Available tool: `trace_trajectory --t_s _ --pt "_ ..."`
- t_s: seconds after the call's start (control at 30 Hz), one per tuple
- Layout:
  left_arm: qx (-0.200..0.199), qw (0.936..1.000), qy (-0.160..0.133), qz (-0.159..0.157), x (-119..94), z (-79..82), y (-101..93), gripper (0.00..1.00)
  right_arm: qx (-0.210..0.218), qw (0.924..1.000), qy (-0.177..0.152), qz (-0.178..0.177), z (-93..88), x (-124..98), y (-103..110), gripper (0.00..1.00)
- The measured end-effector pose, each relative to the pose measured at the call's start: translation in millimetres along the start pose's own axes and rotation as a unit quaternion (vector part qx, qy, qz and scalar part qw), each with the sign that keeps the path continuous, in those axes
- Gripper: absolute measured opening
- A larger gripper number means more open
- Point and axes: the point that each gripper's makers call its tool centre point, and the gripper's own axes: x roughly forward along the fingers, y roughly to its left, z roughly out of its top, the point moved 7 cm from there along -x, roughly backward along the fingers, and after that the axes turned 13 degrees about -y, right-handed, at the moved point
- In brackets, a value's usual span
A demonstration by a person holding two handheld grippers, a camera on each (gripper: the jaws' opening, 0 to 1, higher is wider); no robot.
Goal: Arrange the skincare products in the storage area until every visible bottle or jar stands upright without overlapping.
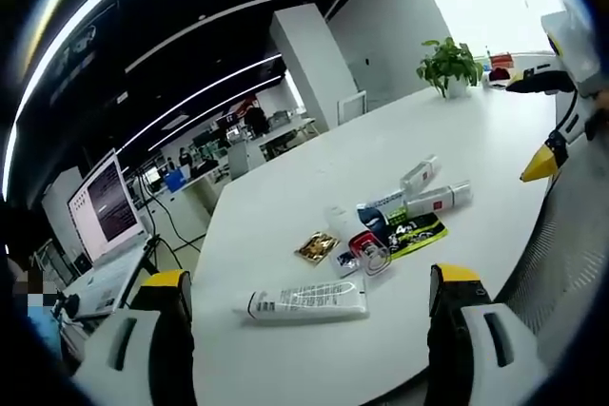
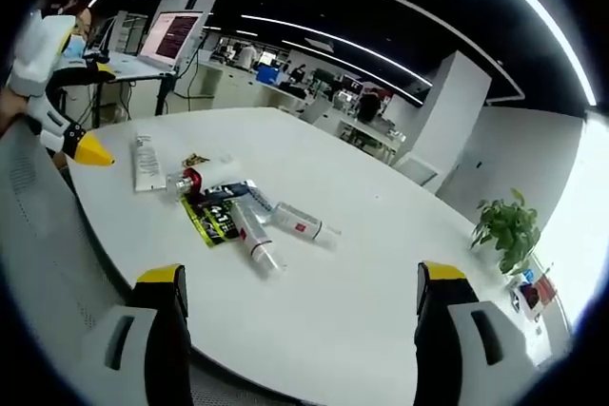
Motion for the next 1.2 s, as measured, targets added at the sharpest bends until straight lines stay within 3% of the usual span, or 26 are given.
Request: trace_trajectory --t_s 0.4,0.67,0.73,0.8,0.93,1.0,1.07,1.2 --pt "-0.002 1.0 -0.002 -0.01 0 0.5 -2.1 0.99 0.003 0.9999 0.008 0.006 -1.8 1 1 1.0" --pt "-0.001 0.9994 0.016 -0.031 0 -2.4 -5.6 0.99 0.011 0.9999 0.007 0.004 -1.0 0 -1 1.0" --pt "0.047 0.9973 0.026 -0.049 2 -4.2 -2.6 0.99 0.012 0.9999 0.007 0.006 -1.2 0 -2 1.0" --pt "0.07 0.9959 0.024 -0.052 6 -4.6 1.6 0.99 0.016 0.9998 0.009 0.008 -1.4 1 -2 1.0" --pt "0.036 0.9962 0.02 -0.076 14 -5.5 9.0 0.99 0.027 0.9995 0.01 0.009 -1.8 1 -4 1.0" --pt "0.027 0.9937 0.032 -0.103 18 -10.3 11.7 0.99 0.034 0.9994 0.006 0.006 -0.2 0 -6 1.0" --pt "0.033 0.9878 0.051 -0.143 22 -17.9 12.5 0.99 0.041 0.9991 0.002 0.005 0.9 0 -7 1.0" --pt "0.076 0.9806 0.056 -0.172 30 -25.9 19.1 0.97 0.049 0.9988 -0.002 0.007 1.5 3 -8 1.0"
